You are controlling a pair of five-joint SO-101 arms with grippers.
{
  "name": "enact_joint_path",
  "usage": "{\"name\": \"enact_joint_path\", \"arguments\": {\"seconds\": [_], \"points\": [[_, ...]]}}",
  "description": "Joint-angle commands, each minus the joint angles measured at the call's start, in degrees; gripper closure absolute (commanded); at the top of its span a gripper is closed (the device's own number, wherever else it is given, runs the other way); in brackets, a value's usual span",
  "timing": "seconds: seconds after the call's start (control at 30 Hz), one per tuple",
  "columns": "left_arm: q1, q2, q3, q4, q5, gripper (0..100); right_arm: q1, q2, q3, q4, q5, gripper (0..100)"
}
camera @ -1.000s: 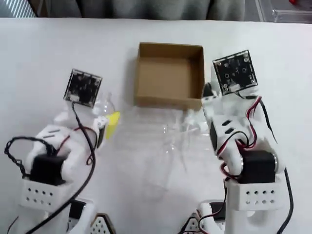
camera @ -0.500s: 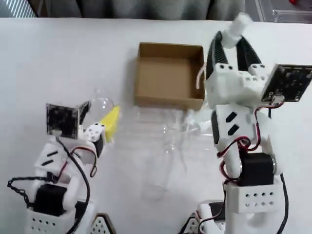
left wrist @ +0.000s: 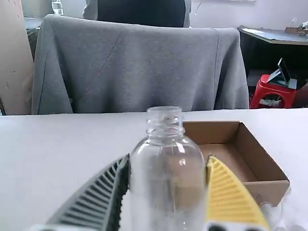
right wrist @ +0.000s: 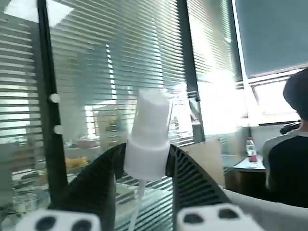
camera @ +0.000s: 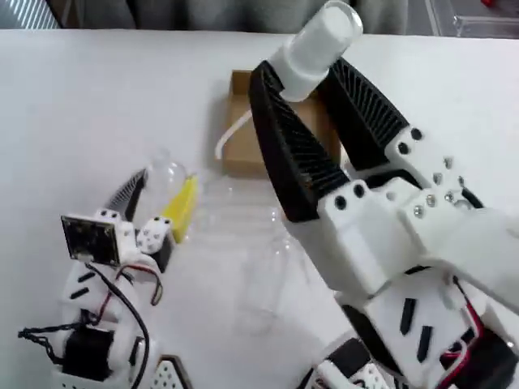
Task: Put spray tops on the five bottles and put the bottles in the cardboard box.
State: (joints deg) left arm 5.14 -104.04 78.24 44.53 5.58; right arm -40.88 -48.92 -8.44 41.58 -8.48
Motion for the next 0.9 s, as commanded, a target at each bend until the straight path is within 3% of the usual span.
{"name": "enact_joint_path", "arguments": {"seconds": [0.0, 0.33, 0.87], "points": [[0.75, -0.92, -0.44, -1.49, 0.35, 97, -3.91, 5.67, -7.47, 3.12, -0.18, 98.4], [0.75, -0.92, -0.44, -1.49, -4.48, 97, -11.21, 19.82, -18.2, 3.47, 9.49, 98.4], [0.4, -0.92, -0.88, -1.58, -4.57, 98, -7.08, 25.45, -15.21, 0.75, 9.14, 98.4]]}}
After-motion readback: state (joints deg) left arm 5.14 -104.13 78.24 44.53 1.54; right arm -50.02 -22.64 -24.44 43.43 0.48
